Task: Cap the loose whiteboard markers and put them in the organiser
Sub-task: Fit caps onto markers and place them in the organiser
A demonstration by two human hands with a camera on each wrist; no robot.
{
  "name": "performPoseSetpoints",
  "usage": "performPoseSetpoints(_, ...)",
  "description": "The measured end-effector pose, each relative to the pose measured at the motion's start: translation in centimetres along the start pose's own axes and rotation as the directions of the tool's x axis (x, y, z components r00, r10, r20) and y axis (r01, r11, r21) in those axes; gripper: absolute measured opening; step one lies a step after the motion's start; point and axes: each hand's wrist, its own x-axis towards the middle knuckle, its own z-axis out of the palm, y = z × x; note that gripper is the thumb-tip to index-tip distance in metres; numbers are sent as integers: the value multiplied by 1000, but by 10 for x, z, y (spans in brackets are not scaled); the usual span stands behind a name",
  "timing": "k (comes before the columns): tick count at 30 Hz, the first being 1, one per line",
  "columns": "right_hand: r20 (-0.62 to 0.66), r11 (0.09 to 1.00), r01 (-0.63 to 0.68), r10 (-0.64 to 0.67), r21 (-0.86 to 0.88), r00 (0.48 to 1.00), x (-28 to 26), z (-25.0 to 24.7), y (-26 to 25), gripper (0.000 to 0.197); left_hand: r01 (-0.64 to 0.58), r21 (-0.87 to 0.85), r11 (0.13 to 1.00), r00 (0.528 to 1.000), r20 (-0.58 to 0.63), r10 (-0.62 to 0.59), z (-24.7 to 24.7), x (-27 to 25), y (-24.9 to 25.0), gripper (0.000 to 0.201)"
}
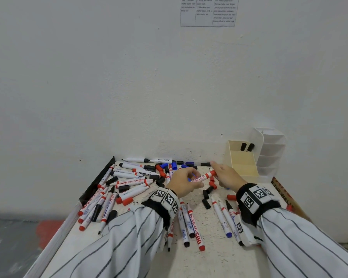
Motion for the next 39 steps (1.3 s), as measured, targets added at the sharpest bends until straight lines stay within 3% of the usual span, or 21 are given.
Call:
performPoseSetpoints(5,-13,997,-57,58,59,998,-4,-2,-1,47,-115,261,958,993,4,118,5,2,8,25)
performPoseSetpoints(10,-30,996,-49,51,74,998,-5,-6,-2,43,-80,230,970,992,115,54,8,2,18,31)
performPoseSetpoints(13,-22,997,-1,3,76,1000,-7,-8,0,43,32,152,988,980,192,-61,6,1,29,37)
performPoseSetpoints(17,-20,992,66,-64,109,998,-10,-9,1,44,223,-21,975,921,333,-203,3,-2,36,35)
performPoseSetpoints(21,-31,975,149,-146,166,989,-14,-10,3,48,373,-192,908,847,469,-249,0,-2,35,34)
performPoseSetpoints(24,-30,965,183,-181,185,983,-16,-7,6,47,420,-213,882,809,528,-258,-3,0,33,36)
performPoseSetpoints(28,-27,975,201,-199,90,980,-12,-7,8,43,385,-137,913,830,485,-277,-2,1,31,35)
performPoseSetpoints(32,-32,974,217,-219,-65,975,-2,-8,9,42,234,-15,972,909,358,-213,1,1,28,42)
performPoseSetpoints(34,-52,976,209,-212,-56,976,4,-9,11,41,207,94,974,937,268,-225,-2,2,25,48)
performPoseSetpoints(37,-174,985,174,-169,10,970,13,-12,13,38,282,314,906,935,120,-333,-7,6,7,45)
performPoseSetpoints(39,-245,983,173,-152,66,957,17,-15,12,34,388,465,796,890,35,-454,-10,4,-5,44)
